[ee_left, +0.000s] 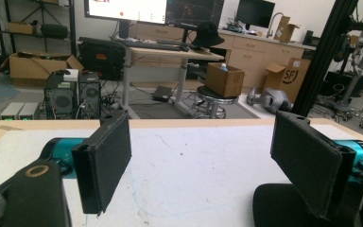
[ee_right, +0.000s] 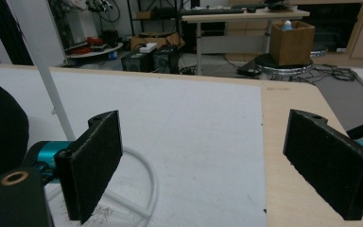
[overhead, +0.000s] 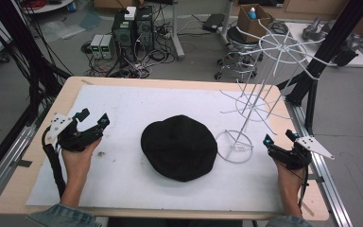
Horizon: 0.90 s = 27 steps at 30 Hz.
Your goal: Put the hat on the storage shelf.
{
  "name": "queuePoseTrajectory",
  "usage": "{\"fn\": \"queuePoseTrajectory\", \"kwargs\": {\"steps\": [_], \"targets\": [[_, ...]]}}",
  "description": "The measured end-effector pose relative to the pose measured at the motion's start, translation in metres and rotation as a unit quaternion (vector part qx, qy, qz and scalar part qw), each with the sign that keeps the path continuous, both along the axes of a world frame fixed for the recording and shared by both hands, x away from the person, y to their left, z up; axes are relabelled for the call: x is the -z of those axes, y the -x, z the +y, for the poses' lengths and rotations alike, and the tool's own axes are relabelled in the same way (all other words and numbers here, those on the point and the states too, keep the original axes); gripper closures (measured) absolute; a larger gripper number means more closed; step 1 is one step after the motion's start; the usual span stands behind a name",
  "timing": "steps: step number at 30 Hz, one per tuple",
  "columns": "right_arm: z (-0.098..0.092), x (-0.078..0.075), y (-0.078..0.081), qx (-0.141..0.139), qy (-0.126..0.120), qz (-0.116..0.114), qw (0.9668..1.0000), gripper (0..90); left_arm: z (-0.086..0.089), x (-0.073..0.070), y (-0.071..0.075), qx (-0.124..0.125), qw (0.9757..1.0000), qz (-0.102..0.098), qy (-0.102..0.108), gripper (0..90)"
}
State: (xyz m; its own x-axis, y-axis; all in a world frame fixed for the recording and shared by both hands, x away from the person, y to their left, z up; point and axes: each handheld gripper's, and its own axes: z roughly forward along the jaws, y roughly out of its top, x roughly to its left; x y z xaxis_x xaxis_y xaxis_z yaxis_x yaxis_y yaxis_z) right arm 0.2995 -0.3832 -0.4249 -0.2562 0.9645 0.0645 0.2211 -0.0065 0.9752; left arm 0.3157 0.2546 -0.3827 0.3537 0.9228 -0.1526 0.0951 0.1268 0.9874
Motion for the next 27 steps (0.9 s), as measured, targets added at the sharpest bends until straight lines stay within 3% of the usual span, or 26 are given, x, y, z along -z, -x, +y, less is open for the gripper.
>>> {"fn": "queuePoseTrajectory", "kwargs": {"steps": [3,9,13,19,24,27], "targets": [[-0.001,0.001,-0.001,-0.001,0.002,0.008,1.0,11.9,0.0,0.001,-0.001,-0.001,1.0,0.003,-0.007,21.2],[-0.001,-0.001,0.002,0.003,0.006,0.001,1.0,11.9,-0.001,0.001,-0.002,-0.001,1.0,0.0,-0.004,21.3],[0.001,-0.001,0.003,0.003,0.013,0.003,0.9999,11.9,-0.003,0.001,-0.001,0.005,0.9999,0.003,-0.012,21.3],[0.003,-0.002,0.003,0.002,0.01,-0.001,0.9999,11.9,-0.012,-0.002,0.001,0.032,0.9994,-0.001,-0.009,21.8],[0.003,-0.002,0.004,0.002,0.012,-0.001,0.9999,11.9,-0.029,-0.003,0.001,0.058,0.9979,-0.003,-0.027,21.8],[0.002,-0.002,0.003,0.003,0.013,0.0,0.9999,11.9,-0.036,-0.003,0.001,0.069,0.9972,-0.002,-0.026,21.9]]}}
